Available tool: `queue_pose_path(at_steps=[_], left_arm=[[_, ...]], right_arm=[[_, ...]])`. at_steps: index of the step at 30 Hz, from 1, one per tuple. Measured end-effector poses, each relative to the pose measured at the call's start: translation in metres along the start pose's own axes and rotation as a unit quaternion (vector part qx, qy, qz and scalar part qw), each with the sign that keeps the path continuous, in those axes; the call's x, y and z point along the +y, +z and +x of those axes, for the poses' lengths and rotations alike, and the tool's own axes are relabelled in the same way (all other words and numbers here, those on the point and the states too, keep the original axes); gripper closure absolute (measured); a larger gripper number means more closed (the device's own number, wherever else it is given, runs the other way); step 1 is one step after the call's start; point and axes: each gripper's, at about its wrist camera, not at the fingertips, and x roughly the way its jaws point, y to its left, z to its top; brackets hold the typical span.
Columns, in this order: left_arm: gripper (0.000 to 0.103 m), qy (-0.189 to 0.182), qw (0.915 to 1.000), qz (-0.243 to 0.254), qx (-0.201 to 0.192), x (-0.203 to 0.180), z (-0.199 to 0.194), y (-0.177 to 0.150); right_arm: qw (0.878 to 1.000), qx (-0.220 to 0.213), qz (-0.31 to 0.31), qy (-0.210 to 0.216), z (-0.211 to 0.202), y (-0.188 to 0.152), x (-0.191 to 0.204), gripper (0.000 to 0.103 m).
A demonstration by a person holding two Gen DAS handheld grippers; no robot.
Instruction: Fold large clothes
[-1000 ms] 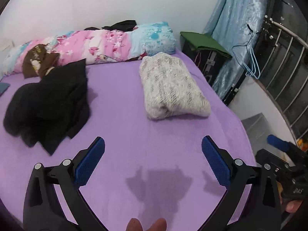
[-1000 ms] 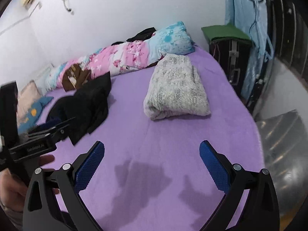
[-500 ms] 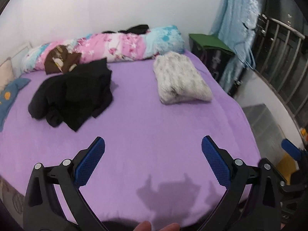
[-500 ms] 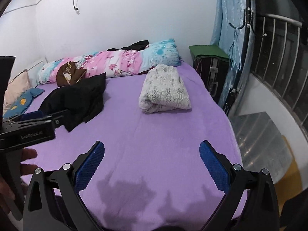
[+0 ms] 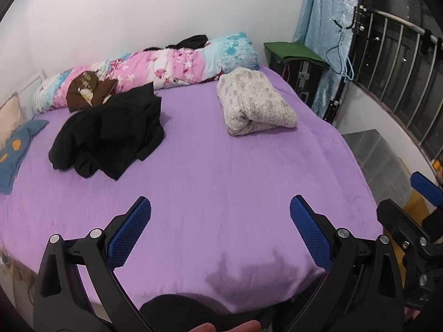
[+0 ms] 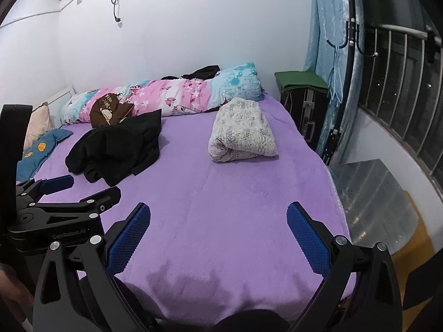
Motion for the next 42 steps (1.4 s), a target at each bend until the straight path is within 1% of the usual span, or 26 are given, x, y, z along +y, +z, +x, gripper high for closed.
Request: queue_pose_path(at_steps=[3,6,9,13,15,20,23,31,35,39,42], left_arm=[[0.006,0.0,1.0,-0.003,-0.008,0.001,-0.009,-0.002],[0.006,0.01,0.9997,0.0,-0.022,0.001,-0.017,-0.002],[0.006,0.007,0.9997,-0.005,-0.022,0.003,-0.021,-0.004],[0.006,0.022,0.9993,0.006,-0.031,0.002,-0.023,-0.006],[0.006,0.018,0.9994,0.002,-0.03,0.002,-0.023,-0.006],[0.006,0.023,0.999,0.006,-0.037,0.002,-0.025,-0.007],[0.006,0.012,0.999,0.007,-0.042,0.0,-0.026,-0.007],[0.006,0.01,0.9992,0.003,-0.039,0.004,-0.024,-0.006],[0.006,0.003,0.999,-0.002,-0.046,0.007,-0.026,-0.004],[0.006,0.017,0.9989,0.006,-0.044,0.004,-0.025,-0.002],[0.006,0.014,0.9992,0.003,-0.038,0.004,-0.023,-0.001]], right_arm=[[1.0,-0.001,-0.003,0.005,-0.003,-0.003,0.004,0.006],[1.0,-0.003,-0.007,0.006,-0.004,-0.006,0.008,0.006],[1.0,-0.006,-0.015,0.002,-0.006,-0.008,0.012,0.006],[1.0,-0.008,-0.011,0.007,-0.007,-0.008,0.013,0.006],[1.0,-0.008,-0.013,0.006,-0.007,-0.009,0.014,0.006],[1.0,-0.005,-0.013,0.012,-0.006,-0.008,0.013,0.006],[1.0,-0.001,-0.007,0.019,-0.005,-0.008,0.012,0.006],[1.0,-0.002,-0.004,0.02,-0.003,-0.008,0.011,0.006],[1.0,0.0,-0.002,0.02,-0.002,-0.008,0.011,0.006],[1.0,0.0,-0.001,0.02,-0.002,-0.008,0.011,0.006],[1.0,0.001,0.0,0.022,-0.001,-0.008,0.01,0.006]])
